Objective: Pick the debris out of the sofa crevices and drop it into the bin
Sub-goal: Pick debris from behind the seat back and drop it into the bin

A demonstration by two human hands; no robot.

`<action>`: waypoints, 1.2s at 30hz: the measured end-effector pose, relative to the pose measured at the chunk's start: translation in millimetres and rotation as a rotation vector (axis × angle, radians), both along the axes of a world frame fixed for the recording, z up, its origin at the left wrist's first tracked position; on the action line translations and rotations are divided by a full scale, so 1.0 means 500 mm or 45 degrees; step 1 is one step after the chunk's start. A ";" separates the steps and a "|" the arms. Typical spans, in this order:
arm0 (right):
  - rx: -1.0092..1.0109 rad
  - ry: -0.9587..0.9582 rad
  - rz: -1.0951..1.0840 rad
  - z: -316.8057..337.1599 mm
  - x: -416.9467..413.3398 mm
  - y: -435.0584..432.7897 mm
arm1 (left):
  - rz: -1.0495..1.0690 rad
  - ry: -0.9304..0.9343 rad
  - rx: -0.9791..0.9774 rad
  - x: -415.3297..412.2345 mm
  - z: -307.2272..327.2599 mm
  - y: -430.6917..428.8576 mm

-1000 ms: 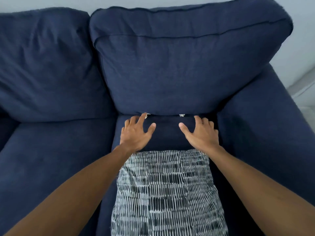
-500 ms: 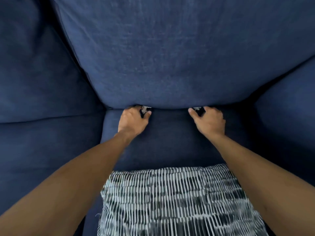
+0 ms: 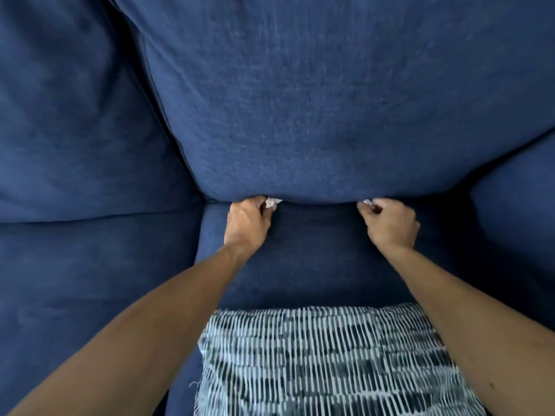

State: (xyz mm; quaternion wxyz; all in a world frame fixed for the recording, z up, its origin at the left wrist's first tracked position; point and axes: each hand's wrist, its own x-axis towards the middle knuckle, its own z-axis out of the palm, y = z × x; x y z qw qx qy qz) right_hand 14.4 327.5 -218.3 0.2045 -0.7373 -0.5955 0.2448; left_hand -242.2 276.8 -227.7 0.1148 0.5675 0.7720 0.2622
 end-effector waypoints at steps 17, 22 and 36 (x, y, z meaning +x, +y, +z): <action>0.249 0.017 0.083 0.477 0.100 -0.119 | -0.162 -0.114 0.189 0.094 0.434 -0.152; 0.372 -0.003 0.119 0.657 0.172 -0.204 | -0.206 -0.112 0.248 0.164 0.611 -0.211; 0.540 -0.068 -0.051 1.024 0.443 -0.495 | -0.472 -0.149 0.354 0.451 1.010 -0.352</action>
